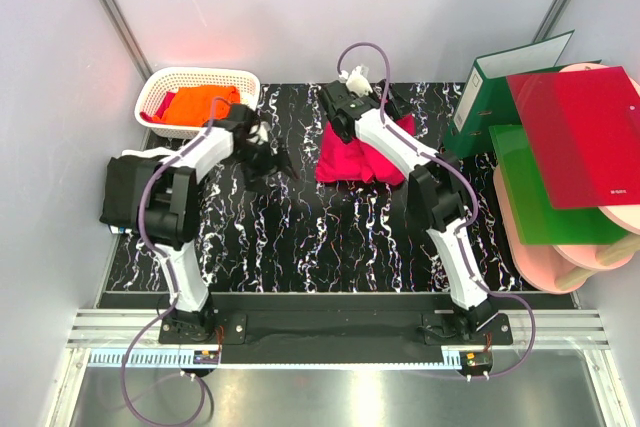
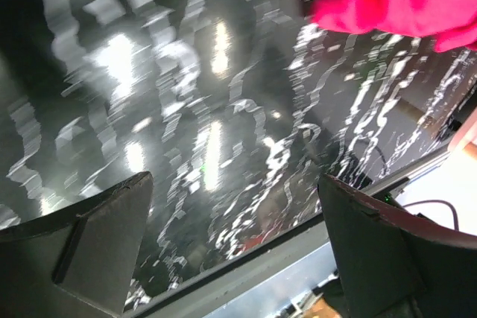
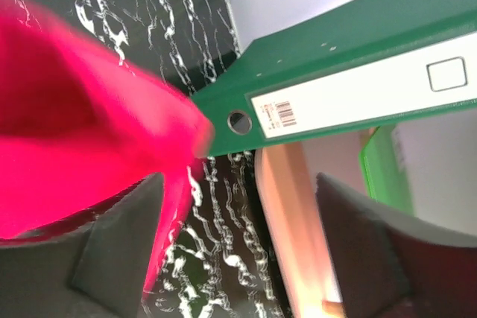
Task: Fold and stack the t-shirts
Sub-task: Flatten out the tshirt
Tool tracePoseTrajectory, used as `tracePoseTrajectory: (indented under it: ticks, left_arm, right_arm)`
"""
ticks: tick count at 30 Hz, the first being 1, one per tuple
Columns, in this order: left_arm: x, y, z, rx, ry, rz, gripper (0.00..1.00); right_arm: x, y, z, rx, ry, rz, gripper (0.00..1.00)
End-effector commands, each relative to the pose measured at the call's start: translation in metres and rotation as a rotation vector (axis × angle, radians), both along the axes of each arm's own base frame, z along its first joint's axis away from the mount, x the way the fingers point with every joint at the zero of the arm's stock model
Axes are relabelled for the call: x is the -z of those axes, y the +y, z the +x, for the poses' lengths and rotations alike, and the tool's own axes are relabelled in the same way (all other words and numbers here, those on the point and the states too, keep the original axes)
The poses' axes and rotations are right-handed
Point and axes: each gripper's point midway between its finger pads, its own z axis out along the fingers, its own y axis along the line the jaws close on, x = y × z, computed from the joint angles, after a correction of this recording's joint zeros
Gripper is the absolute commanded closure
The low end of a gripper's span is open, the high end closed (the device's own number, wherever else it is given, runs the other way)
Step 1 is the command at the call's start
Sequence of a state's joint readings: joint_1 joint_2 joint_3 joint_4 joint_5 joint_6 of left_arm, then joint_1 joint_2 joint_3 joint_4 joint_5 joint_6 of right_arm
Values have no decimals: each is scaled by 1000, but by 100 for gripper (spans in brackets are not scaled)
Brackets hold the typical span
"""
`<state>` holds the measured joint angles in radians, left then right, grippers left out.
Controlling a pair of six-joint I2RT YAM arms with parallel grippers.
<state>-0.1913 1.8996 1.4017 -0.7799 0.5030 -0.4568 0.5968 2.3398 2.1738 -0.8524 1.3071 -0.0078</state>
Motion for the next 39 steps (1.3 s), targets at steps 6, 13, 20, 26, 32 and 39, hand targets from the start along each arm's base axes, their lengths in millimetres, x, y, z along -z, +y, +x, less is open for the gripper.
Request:
tracePoseTrajectory:
  ticks: [6,13,20,26,32,39]
  left_arm:
    - [-14,-90,48,73,-101,-139,2]
    - [29,-144,72,36,-79,-187,3]
    - [47,-157,107,-14,-67,-196,100]
    - [34,-76,94,-140,-64,-108,100]
    - [22,-28,55,-172,-54,-86,100]
    - [40,-29,26,-162,38,-99,100]
  right_arm:
    - [-53,14,-9,-66,-115,166,0]
    - [-71,8,-29,-87,-140,229,0]
    - [-67,11,-44,-140,-98,294,0]
    - [-16,55,-63,-302,133,525,0]
    - [48,111,-85,-378,372,727,0]
    - [62,180,-89,-500,478,900,0]
